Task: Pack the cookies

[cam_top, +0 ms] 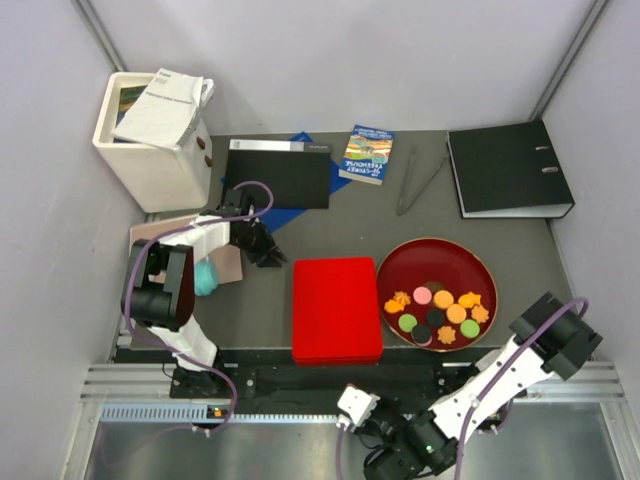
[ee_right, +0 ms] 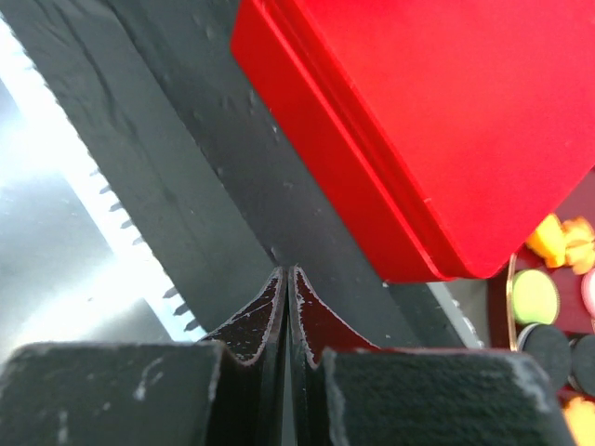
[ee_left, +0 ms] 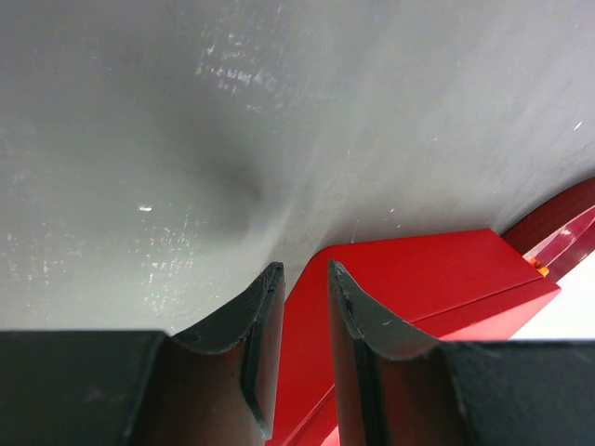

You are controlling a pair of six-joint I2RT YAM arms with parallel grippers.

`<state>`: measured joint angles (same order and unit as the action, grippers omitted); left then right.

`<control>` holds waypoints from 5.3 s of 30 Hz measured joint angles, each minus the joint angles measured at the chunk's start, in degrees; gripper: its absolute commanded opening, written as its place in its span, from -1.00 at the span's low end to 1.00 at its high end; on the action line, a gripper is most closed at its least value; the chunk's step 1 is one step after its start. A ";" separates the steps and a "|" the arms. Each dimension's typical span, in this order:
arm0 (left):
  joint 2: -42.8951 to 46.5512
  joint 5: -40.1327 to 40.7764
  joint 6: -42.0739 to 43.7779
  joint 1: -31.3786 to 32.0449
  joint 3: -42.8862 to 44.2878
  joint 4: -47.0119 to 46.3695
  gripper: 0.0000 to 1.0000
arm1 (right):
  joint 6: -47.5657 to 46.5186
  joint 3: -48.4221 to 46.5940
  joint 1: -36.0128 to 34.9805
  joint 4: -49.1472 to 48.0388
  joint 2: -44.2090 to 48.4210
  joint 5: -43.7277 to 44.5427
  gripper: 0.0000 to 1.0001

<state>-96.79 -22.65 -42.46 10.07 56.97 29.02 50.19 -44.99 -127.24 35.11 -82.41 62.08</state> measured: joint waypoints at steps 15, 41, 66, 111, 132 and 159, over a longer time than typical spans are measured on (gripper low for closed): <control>0.44 -0.04 -0.48 0.00 -1.38 -1.22 -0.39 | 2.91 3.04 8.35 -12.70 -12.63 1.14 -1.00; -0.39 -0.46 -0.50 -0.48 -0.09 -1.44 -0.40 | -9.03 9.03 24.57 -31.74 -13.66 -3.52 -1.00; -0.39 -0.48 -0.50 -2.34 0.17 -0.87 -0.40 | -25.64 5.86 37.75 -51.17 -15.02 -28.68 -1.00; 7.69 4.96 -1.38 -4.85 2.54 -0.07 -0.52 | -30.25 -29.83 68.87 -13.77 9.33 -25.09 -1.00; 14.67 3.39 -0.87 -4.79 -10.40 -1.27 -0.50 | -12.46 -3.52 75.76 -32.79 2.91 -67.87 -1.00; 9.46 -1.07 -0.90 -4.79 -11.10 -3.41 -0.50 | 11.56 10.14 81.31 -74.40 -14.80 -94.82 -1.00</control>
<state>-87.33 -23.73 -43.35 5.28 45.87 25.61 61.76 -34.85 -45.93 -39.29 -97.21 -32.73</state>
